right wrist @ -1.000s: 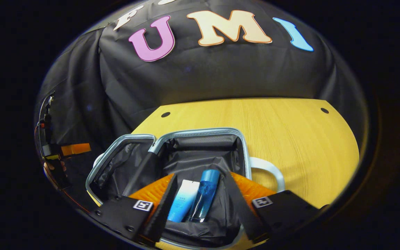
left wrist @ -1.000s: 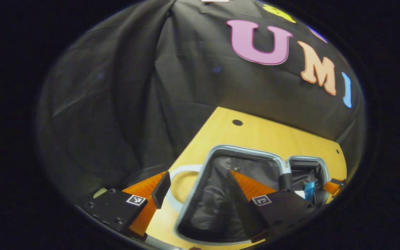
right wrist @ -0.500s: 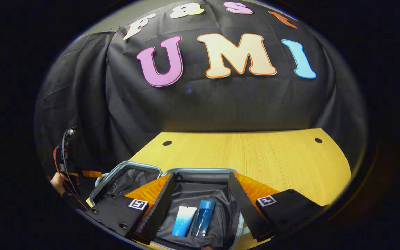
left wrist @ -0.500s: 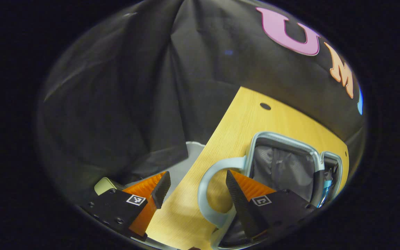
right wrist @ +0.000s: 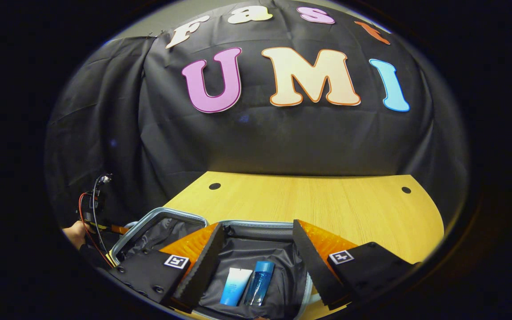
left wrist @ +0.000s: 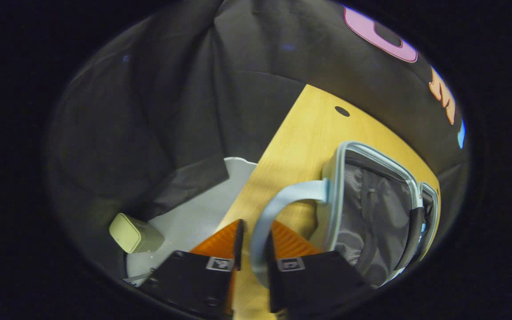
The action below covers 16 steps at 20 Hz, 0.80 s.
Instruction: First open the suitcase, pack the skin care products into it, and then close the suitcase.
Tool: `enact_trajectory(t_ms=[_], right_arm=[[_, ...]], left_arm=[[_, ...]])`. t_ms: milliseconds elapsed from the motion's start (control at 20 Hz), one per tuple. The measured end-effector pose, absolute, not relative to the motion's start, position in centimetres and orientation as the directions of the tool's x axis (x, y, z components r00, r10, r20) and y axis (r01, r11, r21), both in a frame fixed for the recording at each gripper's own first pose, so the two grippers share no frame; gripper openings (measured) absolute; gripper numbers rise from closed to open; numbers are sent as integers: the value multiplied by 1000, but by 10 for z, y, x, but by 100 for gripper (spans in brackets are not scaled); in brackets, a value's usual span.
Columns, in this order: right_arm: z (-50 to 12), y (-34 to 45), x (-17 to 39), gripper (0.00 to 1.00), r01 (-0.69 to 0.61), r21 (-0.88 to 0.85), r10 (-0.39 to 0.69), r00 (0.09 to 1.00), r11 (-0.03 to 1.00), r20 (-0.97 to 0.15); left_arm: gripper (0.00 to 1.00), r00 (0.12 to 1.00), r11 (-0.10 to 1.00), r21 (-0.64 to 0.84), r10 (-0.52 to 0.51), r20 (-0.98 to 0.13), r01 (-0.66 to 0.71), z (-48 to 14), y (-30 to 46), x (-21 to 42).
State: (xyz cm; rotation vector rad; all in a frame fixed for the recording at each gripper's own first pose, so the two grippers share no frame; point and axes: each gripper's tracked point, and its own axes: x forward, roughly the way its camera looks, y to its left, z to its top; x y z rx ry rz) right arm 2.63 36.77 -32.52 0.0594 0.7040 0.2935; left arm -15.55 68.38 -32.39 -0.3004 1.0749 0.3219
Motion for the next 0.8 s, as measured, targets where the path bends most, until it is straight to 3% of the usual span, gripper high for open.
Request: enact_trajectory(t_ms=[50, 100, 150, 800], right_arm=[[-322, 368, 26, 98, -250, 152, 289, 729, 956, -620], [-317, 366, 28, 94, -254, 150, 291, 736, 956, -612], [-313, 363, 28, 98, -257, 150, 294, 742, 955, -603], [-253, 302, 23, 98, -365, 167, 399, 783, 916, -477]], left_arm=[[12, 445, 921, -78, 109, -889, -382, -317, 685, -155], [8, 476, 923, -88, 111, -873, -376, -308, 684, -150], [4, 491, 927, -94, 104, -865, -362, -296, 680, -146], [1, 690, 965, -12, 177, -701, -260, -113, 603, -125]])
